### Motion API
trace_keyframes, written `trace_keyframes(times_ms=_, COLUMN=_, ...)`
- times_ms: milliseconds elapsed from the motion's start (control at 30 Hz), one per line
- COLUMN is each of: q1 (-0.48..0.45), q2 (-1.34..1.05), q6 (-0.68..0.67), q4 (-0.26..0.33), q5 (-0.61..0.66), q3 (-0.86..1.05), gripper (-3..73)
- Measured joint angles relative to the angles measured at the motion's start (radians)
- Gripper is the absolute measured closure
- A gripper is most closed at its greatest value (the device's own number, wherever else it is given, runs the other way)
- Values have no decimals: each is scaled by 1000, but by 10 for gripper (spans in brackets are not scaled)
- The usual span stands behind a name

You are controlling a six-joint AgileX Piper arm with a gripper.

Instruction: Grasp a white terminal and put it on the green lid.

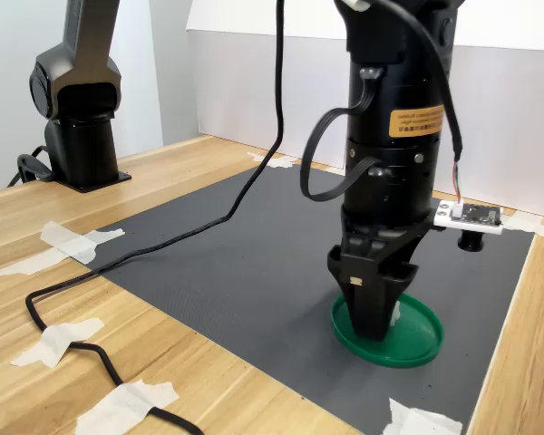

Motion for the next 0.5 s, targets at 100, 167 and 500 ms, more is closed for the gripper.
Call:
trace_keyframes(times_ms=100, q1=0, q2=-21, q6=2, q4=-3, q5=-1, q3=1, gripper=74)
trace_keyframes(times_ms=167, q1=0, q2=-55, q6=4, q4=-3, q5=-1, q3=2, gripper=77)
trace_keyframes(times_ms=500, q1=0, q2=-322, q6=55, q4=54, q5=-27, q3=39, gripper=497)
